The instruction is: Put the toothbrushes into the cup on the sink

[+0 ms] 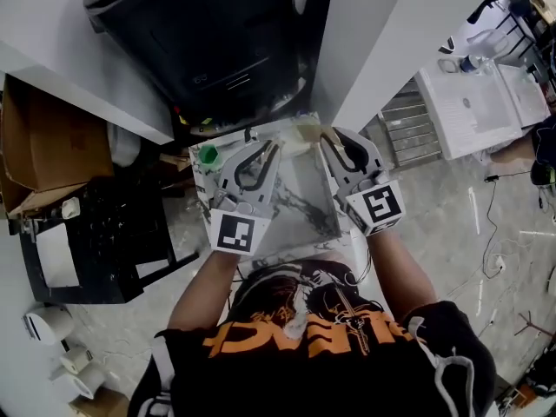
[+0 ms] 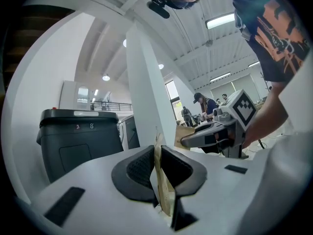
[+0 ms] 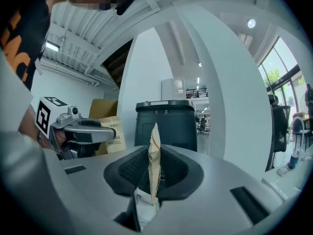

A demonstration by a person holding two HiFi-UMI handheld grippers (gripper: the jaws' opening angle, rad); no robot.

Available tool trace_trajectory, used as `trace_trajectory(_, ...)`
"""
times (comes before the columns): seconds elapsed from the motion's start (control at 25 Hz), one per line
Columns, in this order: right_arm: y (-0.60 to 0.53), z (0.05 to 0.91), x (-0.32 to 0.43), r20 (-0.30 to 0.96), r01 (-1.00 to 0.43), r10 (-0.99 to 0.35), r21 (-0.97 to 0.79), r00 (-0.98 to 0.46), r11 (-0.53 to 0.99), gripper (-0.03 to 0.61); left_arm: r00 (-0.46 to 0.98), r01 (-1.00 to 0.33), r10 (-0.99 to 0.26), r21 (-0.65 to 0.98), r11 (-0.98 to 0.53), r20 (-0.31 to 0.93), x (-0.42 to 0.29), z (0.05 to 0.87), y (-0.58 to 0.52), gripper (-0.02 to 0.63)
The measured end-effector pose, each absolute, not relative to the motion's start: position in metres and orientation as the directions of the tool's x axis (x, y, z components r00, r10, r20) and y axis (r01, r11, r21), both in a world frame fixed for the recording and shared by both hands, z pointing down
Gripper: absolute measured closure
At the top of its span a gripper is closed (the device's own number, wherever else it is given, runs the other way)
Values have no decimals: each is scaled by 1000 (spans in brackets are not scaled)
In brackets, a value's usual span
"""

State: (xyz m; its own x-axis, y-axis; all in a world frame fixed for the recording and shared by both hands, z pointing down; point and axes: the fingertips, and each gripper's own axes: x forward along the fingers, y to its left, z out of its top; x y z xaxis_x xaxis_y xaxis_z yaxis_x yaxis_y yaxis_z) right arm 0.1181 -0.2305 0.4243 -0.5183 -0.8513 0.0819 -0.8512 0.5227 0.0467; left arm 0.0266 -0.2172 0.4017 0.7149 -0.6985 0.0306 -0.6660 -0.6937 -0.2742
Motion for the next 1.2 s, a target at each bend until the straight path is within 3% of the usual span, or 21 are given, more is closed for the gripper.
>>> trace_trajectory(1.04, -309, 572, 136, 229, -869, -845, -8, -484, 495, 492, 664, -686, -721, -224, -692, 197, 72, 483, -251, 554)
trace_trajectory(1.2, -308, 583, 136, 257, -871, -841, -12, -477, 490, 464, 662, -681, -722, -241, -692, 201, 68, 480, -245, 554)
